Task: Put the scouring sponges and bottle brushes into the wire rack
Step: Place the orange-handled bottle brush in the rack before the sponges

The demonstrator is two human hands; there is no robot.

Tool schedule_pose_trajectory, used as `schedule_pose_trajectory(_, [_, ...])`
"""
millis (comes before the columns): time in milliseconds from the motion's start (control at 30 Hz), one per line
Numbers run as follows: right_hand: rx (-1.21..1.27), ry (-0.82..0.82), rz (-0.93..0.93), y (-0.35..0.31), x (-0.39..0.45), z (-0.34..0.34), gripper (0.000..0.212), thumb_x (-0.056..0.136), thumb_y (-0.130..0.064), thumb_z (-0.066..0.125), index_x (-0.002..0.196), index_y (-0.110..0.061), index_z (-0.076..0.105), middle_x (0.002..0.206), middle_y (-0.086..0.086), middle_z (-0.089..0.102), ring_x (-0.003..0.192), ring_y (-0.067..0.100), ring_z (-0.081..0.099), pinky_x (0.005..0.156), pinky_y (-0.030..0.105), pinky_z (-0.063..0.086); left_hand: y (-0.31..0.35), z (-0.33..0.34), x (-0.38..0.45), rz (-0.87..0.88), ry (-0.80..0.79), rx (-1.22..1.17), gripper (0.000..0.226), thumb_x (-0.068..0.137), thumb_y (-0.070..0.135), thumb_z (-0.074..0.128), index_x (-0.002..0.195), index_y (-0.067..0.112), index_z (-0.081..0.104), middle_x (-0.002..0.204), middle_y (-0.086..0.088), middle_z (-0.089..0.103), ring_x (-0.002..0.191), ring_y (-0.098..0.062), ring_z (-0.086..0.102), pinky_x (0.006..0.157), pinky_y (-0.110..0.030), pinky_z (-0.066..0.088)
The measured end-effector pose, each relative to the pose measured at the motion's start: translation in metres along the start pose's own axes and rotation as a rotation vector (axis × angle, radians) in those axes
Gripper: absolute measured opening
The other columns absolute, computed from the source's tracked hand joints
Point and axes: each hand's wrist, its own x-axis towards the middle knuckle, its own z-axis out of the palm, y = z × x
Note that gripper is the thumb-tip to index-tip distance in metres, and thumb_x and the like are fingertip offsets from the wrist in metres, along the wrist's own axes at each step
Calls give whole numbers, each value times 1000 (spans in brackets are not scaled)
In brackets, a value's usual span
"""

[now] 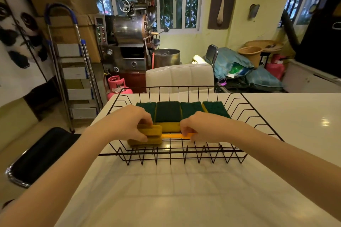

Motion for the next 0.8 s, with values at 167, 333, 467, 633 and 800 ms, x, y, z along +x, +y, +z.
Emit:
schedule_pose_trajectory(167, [14, -6, 13, 0, 5, 5, 25, 88, -10, 53, 113, -12, 55, 113, 9, 60, 91, 18, 52, 82, 27, 45, 2, 1, 0, -2, -1, 57, 44, 75, 38, 66, 115, 27, 51, 110, 5, 55, 95, -9, 45, 85, -25, 45])
schedule_pose_trajectory(333, [10, -16, 21, 0, 4, 8, 25, 90, -20, 51, 113, -12, 55, 113, 9, 62, 99, 22, 57, 87, 32, 48, 8, 4, -1, -7, 5, 124, 47, 77, 38, 64, 119, 27, 48, 115, 2, 55, 96, -10, 45, 85, -26, 44])
schedule_pose_trajectory(467, [-8, -14, 28, -1, 3, 10, 27, 89, -19, 53, 115, -13, 56, 117, 10, 62, 103, 24, 58, 90, 33, 49, 12, 8, -4, -24, 7, 141, 48, 79, 36, 61, 123, 26, 45, 120, 1, 53, 106, -14, 48, 85, -26, 43])
schedule_pose_trajectory(633, [-21, -5, 27, -3, 0, 9, 29, 87, -21, 56, 115, -14, 58, 118, 9, 60, 105, 25, 56, 90, 34, 49, 15, 15, -13, -25, 57, 158, 51, 82, 38, 58, 128, 28, 39, 123, 2, 50, 109, -15, 49, 84, -25, 42])
schedule_pose_trajectory(800, [-42, -26, 31, -3, -4, 12, 34, 87, -11, 55, 121, -15, 53, 126, 9, 55, 112, 27, 53, 93, 34, 46, 16, 15, -17, -36, 49, 130, 53, 82, 38, 57, 130, 27, 37, 124, 1, 50, 109, -15, 49, 87, -26, 43])
